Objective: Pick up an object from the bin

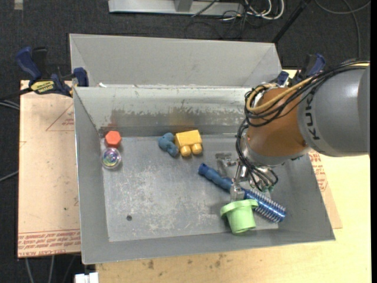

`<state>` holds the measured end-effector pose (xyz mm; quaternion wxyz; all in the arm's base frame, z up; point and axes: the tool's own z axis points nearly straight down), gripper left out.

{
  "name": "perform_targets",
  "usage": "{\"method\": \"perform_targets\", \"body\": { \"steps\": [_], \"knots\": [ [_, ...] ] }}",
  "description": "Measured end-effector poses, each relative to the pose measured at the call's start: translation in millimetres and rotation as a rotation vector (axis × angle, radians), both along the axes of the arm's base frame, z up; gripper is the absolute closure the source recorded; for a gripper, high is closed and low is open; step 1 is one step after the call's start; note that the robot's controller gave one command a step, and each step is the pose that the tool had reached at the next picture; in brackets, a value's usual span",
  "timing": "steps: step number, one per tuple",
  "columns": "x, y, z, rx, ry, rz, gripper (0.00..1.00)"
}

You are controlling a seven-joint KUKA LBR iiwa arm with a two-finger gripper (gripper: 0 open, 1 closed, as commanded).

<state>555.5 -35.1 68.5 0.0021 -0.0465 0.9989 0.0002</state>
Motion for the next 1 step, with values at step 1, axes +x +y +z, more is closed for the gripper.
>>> {"method": "perform_targets", "body": {
  "steps": [1],
  "knots": [
    [22.8,-2.1,32.4,0.001,-0.001,-0.175,0.0]
  ]
}}
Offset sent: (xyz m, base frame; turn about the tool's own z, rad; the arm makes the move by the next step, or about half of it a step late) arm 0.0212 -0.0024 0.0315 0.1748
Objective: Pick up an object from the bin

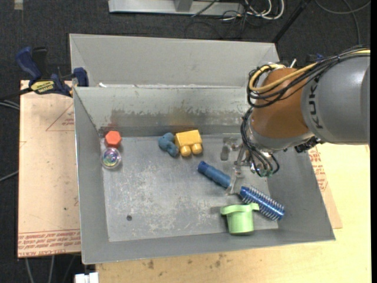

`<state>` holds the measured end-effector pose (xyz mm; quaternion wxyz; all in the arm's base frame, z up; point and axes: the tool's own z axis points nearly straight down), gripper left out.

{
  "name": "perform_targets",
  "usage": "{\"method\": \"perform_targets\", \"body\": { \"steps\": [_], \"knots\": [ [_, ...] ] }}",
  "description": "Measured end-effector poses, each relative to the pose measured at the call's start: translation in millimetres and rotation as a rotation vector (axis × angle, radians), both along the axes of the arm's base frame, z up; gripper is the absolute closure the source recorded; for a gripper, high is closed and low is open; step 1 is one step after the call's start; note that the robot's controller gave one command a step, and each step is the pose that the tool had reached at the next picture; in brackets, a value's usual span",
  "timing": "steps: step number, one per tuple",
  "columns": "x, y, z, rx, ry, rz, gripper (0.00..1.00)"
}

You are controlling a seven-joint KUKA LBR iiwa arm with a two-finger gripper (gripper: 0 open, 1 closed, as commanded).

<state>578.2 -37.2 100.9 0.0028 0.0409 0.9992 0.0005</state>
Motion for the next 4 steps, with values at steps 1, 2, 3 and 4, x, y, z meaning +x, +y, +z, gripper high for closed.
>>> {"method": "perform_targets", "body": {
  "steps": [1,2,3,4],
  "knots": [
    [-3.2,14.4,3.9,0.002,0.004,-0.212,0.0],
    [-7.7,13.8,-32.3,0.001,0.008,-0.33,0.0],
    [-7.3,14.3,-32.2,0.002,0.007,-0.329,0.0],
    [-6.9,14.4,-31.6,0.002,0.006,-0.328,1.0]
  ]
}}
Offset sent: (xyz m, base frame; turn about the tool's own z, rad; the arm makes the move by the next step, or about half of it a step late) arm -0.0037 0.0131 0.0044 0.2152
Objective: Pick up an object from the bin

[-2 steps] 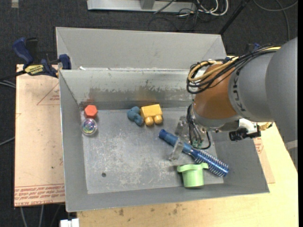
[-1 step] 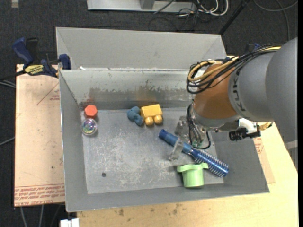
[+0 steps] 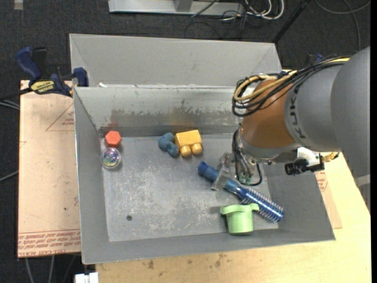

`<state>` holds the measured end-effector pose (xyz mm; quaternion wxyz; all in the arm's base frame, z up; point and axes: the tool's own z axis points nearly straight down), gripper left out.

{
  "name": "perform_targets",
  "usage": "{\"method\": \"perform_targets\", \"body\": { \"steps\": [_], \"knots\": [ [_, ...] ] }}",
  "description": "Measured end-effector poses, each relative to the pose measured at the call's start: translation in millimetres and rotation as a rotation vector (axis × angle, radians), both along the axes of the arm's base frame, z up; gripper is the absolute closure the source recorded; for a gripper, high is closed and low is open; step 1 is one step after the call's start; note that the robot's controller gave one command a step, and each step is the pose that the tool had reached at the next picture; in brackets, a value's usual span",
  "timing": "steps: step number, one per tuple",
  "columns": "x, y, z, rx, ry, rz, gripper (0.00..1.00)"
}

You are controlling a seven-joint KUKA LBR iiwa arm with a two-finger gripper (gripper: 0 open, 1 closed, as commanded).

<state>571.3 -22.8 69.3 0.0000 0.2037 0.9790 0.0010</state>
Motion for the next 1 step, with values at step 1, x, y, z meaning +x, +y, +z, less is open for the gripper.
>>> {"method": "perform_targets", "body": {
  "steps": [1],
  "knots": [
    [2.3,0.4,134.8,-0.002,-0.009,0.002,1.0]
  ]
}}
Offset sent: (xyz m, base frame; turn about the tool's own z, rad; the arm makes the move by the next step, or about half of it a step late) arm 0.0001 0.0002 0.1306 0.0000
